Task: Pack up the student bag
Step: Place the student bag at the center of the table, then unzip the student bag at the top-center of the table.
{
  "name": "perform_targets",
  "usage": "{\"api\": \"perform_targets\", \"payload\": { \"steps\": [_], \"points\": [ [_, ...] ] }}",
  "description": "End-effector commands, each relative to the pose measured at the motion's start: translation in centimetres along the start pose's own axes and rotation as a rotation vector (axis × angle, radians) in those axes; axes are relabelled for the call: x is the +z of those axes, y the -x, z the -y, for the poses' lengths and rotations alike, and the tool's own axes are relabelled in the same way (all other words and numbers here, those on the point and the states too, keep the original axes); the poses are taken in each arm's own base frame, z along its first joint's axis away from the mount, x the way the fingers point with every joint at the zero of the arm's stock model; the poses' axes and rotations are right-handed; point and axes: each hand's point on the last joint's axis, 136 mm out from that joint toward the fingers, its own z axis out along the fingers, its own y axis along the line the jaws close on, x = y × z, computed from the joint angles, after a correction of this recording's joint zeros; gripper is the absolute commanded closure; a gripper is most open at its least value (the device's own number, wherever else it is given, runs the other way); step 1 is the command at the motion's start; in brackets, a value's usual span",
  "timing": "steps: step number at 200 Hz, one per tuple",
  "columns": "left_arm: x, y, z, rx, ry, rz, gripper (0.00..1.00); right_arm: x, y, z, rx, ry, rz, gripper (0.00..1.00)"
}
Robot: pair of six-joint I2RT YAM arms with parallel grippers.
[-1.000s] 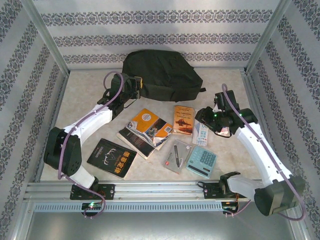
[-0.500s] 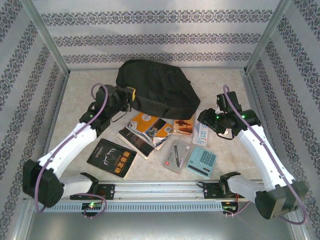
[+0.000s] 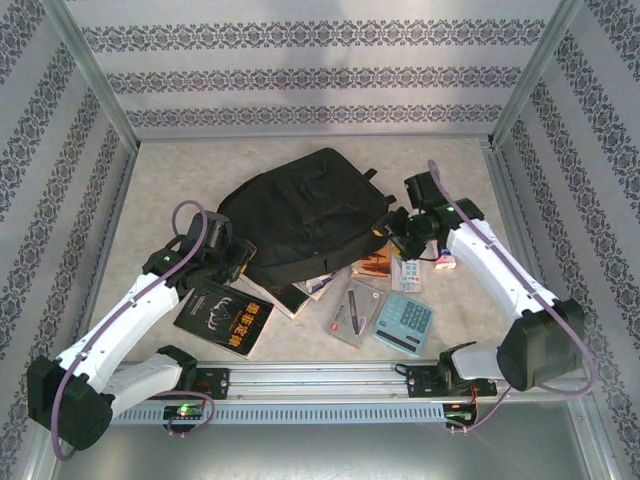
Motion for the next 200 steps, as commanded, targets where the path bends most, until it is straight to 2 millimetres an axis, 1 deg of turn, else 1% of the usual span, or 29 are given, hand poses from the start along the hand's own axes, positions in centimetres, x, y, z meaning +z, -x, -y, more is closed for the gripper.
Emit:
{"api": "perform_targets", "payload": {
  "steps": [1,12,19,41,56,78,106,120,141,159,184,200],
  "points": [
    [-2.2,0.6,-1.3,0.169,0.144,0.008,0.55,-0.1,-1.1,-3.0,0.033,0.046,-0.022,0.38],
    [-3.0,1.1,-1.7,0.21,0.212,0.018,0.53,0.2,-1.4,-3.4,0.013,0.031,-0.023,0.36],
    [-3.2,1.1,-1.5,0.236,0.232,0.009,0.53,0.5,-1.6,-3.6,0.007,0.024,-0.026,0.35],
    [-2.7,0.4,-0.2,0.274,0.244,-0.061,0.51,1.5,-2.2,-3.6,0.008,-0.009,-0.04,0.35],
    [-2.0,-0.4,1.1,0.302,0.237,-0.103,0.51,2.2,-2.5,-3.6,0.012,-0.018,-0.046,0.35],
    [-1.6,-1.5,3.3,0.358,0.237,-0.13,0.5,3.4,-2.7,-3.8,0.015,-0.012,-0.052,0.35],
    [-0.7,-3.2,5.8,0.387,0.223,-0.182,0.5,5.0,-3.1,-4.3,0.017,0.006,-0.07,0.39],
    [-0.1,-3.9,6.6,0.405,0.22,-0.202,0.5,5.6,-3.1,-4.4,0.014,0.02,-0.065,0.42],
    [1.1,-4.4,6.7,0.399,0.242,-0.228,0.51,6.5,-2.8,-4.3,0.032,0.035,-0.062,0.45],
    [1.7,-4.5,6.6,0.39,0.263,-0.23,0.51,7.0,-2.9,-4.1,0.036,0.043,-0.068,0.49],
    [2.5,-4.8,6.2,0.383,0.288,-0.243,0.51,7.6,-3.1,-3.7,0.043,0.047,-0.076,0.55],
    [3.0,-5.1,6.0,0.381,0.304,-0.255,0.51,7.8,-3.1,-3.6,0.05,0.055,-0.077,0.57]
  ]
}}
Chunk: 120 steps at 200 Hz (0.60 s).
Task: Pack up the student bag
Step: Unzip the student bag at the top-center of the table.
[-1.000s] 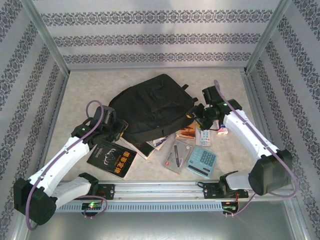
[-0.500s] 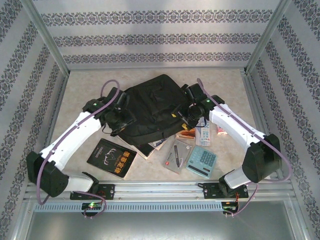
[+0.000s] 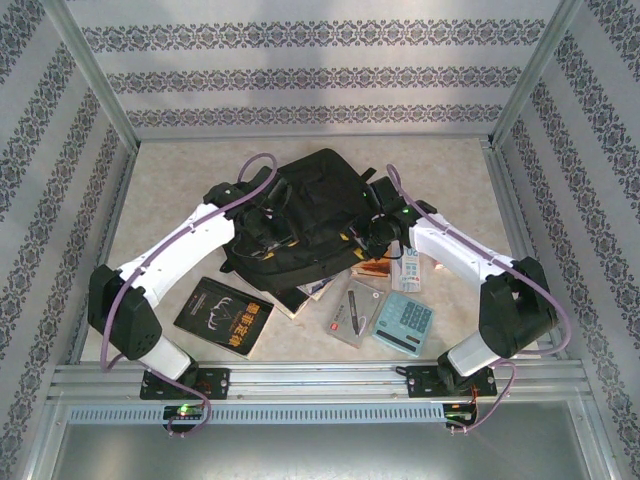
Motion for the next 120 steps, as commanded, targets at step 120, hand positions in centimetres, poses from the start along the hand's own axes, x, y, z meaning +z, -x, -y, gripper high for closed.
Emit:
{"api": "perform_targets", "payload": {
  "steps": [120],
  "points": [
    [2.0,-3.2,2.2,0.071,0.005,-0.125,0.59,1.2,-0.7,0.3,0.025,0.055,-0.014,0.61]
  ]
}}
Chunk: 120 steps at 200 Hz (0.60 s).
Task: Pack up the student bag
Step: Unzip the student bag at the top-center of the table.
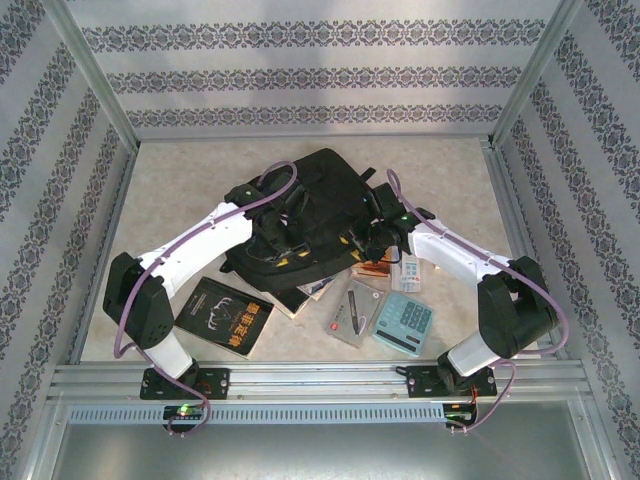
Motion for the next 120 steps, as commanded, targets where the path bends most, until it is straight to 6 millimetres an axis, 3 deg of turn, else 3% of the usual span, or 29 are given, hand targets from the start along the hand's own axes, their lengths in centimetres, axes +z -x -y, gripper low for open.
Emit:
{"api": "perform_targets", "payload": {
  "steps": [1,46,120],
  "points": [
    [-0.2,-0.7,0.7,0.025,-0.016,-0.026,0.59,0.0,-0.8,0.0,0.006,0.017,-0.011,0.61],
    [1.0,-1.1,1.0,0.033,-0.026,-0.062,0.61,0.4,-1.2,0.2,0.015,0.03,-0.016,0.62],
    [2.2,0.8,0.9,0.059,0.026,-0.006,0.62,0.1,-1.4,0.5,0.013,0.047,-0.005,0.64]
  ]
}}
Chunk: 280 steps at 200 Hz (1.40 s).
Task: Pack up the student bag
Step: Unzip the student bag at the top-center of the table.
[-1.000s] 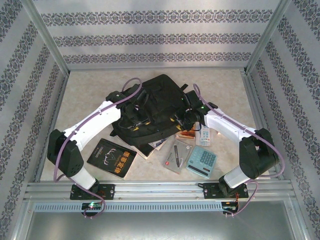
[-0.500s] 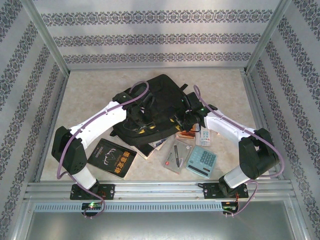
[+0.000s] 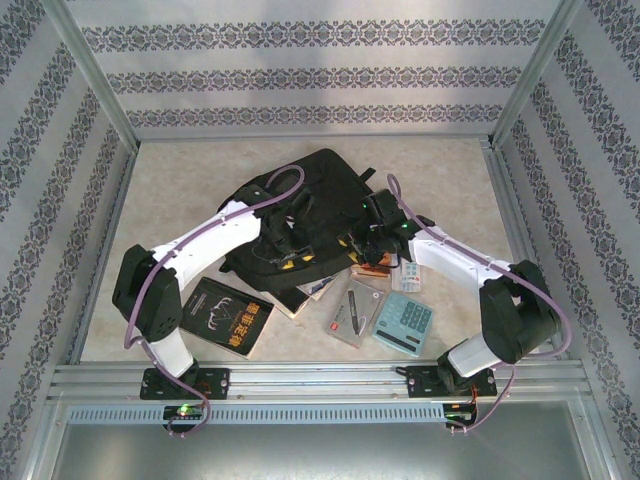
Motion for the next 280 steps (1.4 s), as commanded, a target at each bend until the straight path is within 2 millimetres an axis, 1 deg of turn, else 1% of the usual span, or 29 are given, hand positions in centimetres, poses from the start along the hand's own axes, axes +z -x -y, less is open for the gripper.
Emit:
{"api": "perform_targets", "payload": {
  "steps": [1,25,44,71,83,97,103,118,137,164,196,209,221,260,280],
  "points": [
    [0.0,1.0,0.7,0.048,0.013,0.05,0.62,-0.2,-0.8,0.5,0.004,0.0,-0.01,0.64],
    [0.2,1.7,0.4,0.058,0.038,0.076,0.64,-0.2,-0.8,0.6,0.002,0.004,-0.008,0.64],
    [0.4,1.9,0.4,0.058,0.046,0.085,0.76,-0.1,-0.8,0.7,0.0,0.002,-0.006,0.65],
    [0.0,2.2,0.9,0.057,0.032,0.099,1.0,-0.1,-0.8,1.0,-0.005,-0.004,-0.007,0.65],
    [-0.5,2.3,1.1,0.062,0.026,0.108,1.0,-0.3,-0.8,0.9,-0.014,-0.002,-0.004,0.64],
    [-1.4,2.4,1.4,0.067,0.014,0.124,1.0,-0.6,-0.8,0.6,-0.034,0.004,-0.002,0.6],
    [-1.9,2.4,1.5,0.067,0.007,0.132,1.0,-0.8,-0.9,0.5,-0.042,0.005,-0.002,0.57],
    [-2.8,2.3,1.8,0.068,-0.014,0.149,1.0,-1.2,-1.0,0.4,-0.05,0.002,-0.003,0.45],
    [-3.7,2.1,2.1,0.064,-0.043,0.157,1.0,-1.6,-1.5,0.2,-0.034,0.016,-0.025,0.39],
    [-4.5,1.9,2.8,0.049,-0.09,0.158,1.0,-1.9,-2.4,-0.8,-0.036,0.044,-0.045,0.34],
    [-5.0,1.8,3.2,0.036,-0.114,0.163,1.0,-0.8,-3.3,-1.8,-0.026,0.057,-0.086,0.32],
    [-5.0,1.8,3.1,0.031,-0.117,0.161,1.0,-0.3,-3.8,-2.0,-0.023,0.058,-0.101,0.34],
    [-4.9,1.7,3.1,0.027,-0.12,0.158,1.0,0.0,-3.9,-2.1,-0.027,0.058,-0.101,0.38],
    [-5.2,1.4,2.7,0.028,-0.128,0.167,1.0,1.2,-2.8,-1.2,-0.009,0.039,-0.079,0.61],
    [-5.3,1.1,2.2,0.026,-0.125,0.168,1.0,1.7,-2.5,-0.9,-0.001,0.032,-0.083,0.69]
  ]
}}
